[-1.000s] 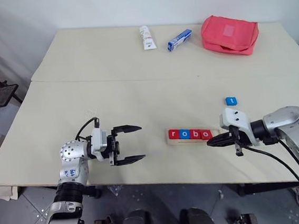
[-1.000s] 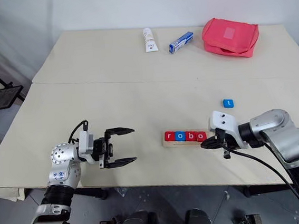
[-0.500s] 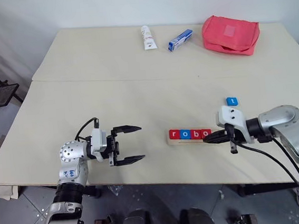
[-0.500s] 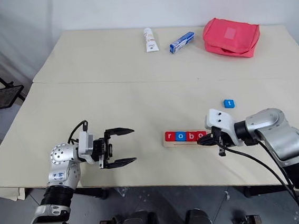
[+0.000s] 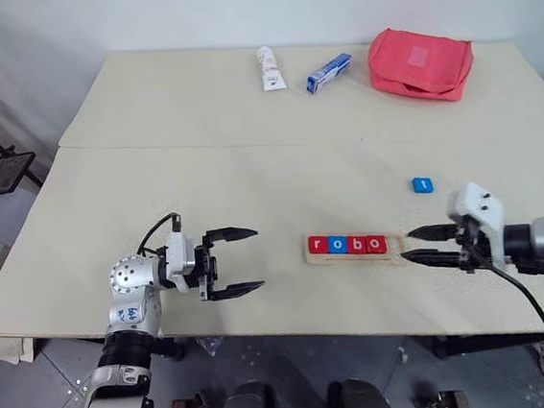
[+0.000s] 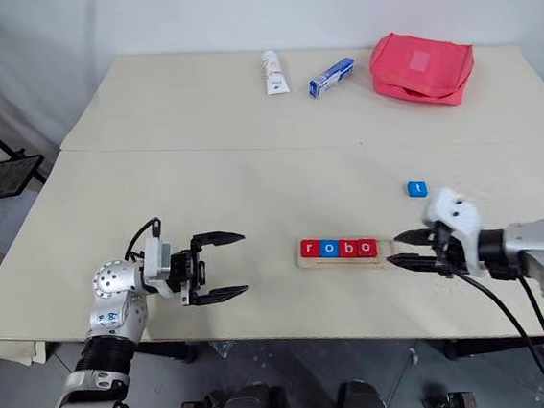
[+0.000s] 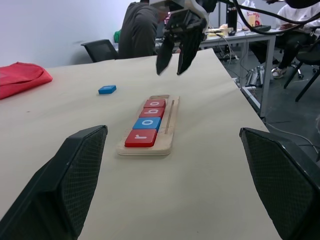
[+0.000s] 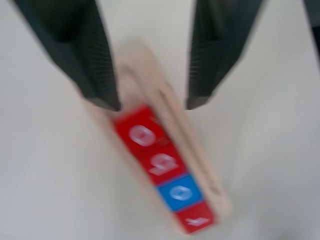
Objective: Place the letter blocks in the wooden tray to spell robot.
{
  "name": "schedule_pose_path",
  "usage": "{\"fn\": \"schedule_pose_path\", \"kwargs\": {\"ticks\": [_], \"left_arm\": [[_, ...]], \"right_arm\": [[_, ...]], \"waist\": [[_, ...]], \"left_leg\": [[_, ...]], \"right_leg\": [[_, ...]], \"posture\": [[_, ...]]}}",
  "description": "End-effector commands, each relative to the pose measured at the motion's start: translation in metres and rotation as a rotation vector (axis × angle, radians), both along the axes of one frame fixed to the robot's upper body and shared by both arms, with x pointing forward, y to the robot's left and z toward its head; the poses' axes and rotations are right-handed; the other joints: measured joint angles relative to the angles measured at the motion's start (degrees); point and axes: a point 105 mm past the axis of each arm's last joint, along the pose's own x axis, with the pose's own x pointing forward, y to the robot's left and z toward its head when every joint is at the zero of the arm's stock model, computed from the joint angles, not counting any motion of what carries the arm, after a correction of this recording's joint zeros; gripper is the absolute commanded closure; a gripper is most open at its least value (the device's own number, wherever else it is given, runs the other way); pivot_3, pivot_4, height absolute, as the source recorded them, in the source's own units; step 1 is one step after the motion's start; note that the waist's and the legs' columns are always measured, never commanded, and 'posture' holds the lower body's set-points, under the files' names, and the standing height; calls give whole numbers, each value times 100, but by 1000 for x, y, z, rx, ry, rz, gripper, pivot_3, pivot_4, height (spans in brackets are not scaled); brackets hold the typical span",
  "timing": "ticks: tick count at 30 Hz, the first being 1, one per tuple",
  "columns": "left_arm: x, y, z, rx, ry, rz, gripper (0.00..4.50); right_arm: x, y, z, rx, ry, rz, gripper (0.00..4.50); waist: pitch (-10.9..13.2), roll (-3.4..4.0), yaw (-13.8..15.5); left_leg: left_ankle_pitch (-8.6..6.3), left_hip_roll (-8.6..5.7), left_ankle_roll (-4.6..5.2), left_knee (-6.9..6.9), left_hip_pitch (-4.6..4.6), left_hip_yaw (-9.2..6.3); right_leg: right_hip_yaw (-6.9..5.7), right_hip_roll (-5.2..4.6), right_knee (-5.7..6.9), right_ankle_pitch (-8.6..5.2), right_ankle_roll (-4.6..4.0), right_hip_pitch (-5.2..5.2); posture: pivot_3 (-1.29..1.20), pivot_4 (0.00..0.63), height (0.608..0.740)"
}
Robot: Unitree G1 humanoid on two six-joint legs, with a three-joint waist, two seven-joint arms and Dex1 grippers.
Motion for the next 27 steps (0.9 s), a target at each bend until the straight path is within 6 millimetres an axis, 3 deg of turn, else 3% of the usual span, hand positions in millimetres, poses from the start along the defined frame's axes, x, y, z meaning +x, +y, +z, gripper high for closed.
{"fn": "schedule_pose_path", "kwargs": {"ticks": [1,3,4,8,15,22,27], "left_arm": [[1,-1,6,-2,-29,-11,0],[2,-1,6,0,-28,-16,0],[2,-1,6,1,-26,-20,0],[5,-4,7,2,-26,-38,0],[6,-8,8,5,-31,-66,0],[2,-4,8,11,-38,-69,0],[-2,0,8,15,-41,-50,0]], "right_arm": [[-2,-19,13,35,-68,-106,850],[-2,-27,16,56,-88,-164,182],[-2,-31,18,75,-102,-194,52],[7,-41,24,166,-138,-318,52],[56,-54,27,257,-216,-534,52],[106,-43,13,320,-208,-611,52],[129,-48,0,302,-205,-702,52]], "waist": [[0,0,1],[0,0,0],[0,0,0],[0,0,-10],[0,0,-39],[0,1,-85],[0,1,-136]], "left_leg": [[0,0,0,0,1,0],[0,0,0,0,1,1],[0,0,0,0,1,0],[1,1,0,0,2,3],[1,3,-1,0,8,10],[1,2,-1,-4,6,7],[1,0,0,-7,5,1]], "right_leg": [[0,0,0,0,0,0],[0,0,0,0,0,0],[0,0,1,0,0,0],[2,1,1,0,0,0],[3,2,6,0,0,-2],[2,1,17,0,0,-10],[1,0,18,0,0,-10]], "posture": [[0,150,740],[0,150,740],[0,150,740],[0,150,740],[0,150,740],[0,150,740],[0,150,740]]}}
